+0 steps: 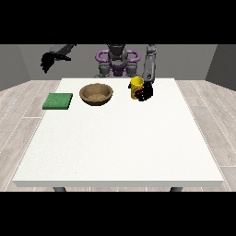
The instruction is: Pick the cup and pour the ball into the bowl, then pick the bowl and place it on the pad
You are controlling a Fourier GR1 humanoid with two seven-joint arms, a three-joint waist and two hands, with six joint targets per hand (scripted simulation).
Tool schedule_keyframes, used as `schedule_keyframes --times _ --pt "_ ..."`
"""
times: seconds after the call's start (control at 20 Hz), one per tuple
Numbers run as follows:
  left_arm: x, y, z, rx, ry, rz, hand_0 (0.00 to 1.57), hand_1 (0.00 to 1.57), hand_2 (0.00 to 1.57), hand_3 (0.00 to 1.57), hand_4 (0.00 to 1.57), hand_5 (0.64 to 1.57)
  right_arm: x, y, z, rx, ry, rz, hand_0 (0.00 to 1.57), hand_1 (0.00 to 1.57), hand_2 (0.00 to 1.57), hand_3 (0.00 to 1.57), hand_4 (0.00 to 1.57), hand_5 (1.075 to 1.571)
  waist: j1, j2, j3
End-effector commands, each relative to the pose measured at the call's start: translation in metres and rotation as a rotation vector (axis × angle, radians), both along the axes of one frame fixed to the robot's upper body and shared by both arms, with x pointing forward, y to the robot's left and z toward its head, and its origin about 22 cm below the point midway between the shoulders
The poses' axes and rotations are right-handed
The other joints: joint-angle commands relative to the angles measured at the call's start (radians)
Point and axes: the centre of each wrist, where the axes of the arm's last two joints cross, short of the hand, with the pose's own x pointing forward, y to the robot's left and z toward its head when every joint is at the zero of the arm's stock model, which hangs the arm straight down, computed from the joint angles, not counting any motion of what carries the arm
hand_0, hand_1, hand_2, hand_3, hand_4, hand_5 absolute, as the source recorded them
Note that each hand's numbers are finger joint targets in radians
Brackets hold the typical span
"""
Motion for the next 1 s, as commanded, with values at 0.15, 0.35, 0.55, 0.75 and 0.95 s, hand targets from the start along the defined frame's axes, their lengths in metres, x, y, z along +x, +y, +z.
schedule_keyframes --times 0.15,0.35,0.55,0.75,0.95 --pt "0.043 0.071 0.071 0.387 0.096 0.104 1.44 1.44 1.57 1.57 1.57 1.321 -0.002 -0.011 -0.019 0.001 0.139 -0.064 0.0 0.0 0.0 0.0 0.0 1.569 0.064 -0.156 -0.0034" --pt "0.07 0.083 0.118 0.485 0.135 0.163 1.46 1.46 1.57 1.57 1.57 1.282 0.0 -0.007 -0.026 0.01 0.163 -0.045 0.0 0.0 0.0 0.0 0.0 1.568 0.05 -0.148 -0.0065" --pt "0.076 0.034 0.108 0.577 0.207 0.142 1.49 1.49 1.57 1.57 1.57 1.274 -0.008 -0.01 -0.043 0.036 0.192 -0.053 0.0 0.0 0.0 0.0 0.0 1.568 0.051 -0.195 -0.0072" --pt "0.085 0.027 0.131 0.571 0.153 0.14 1.49 1.49 1.57 1.57 1.57 1.274 -0.006 -0.031 -0.04 0.055 0.155 -0.053 0.0 0.0 0.0 0.0 0.0 1.568 0.062 -0.142 -0.0078" --pt "0.089 -0.012 0.127 0.712 0.162 0.203 1.49 1.49 1.57 1.57 1.51 1.267 -0.016 -0.031 -0.052 0.032 0.174 -0.036 0.0 0.0 0.0 0.0 0.0 1.569 0.035 -0.187 -0.007"
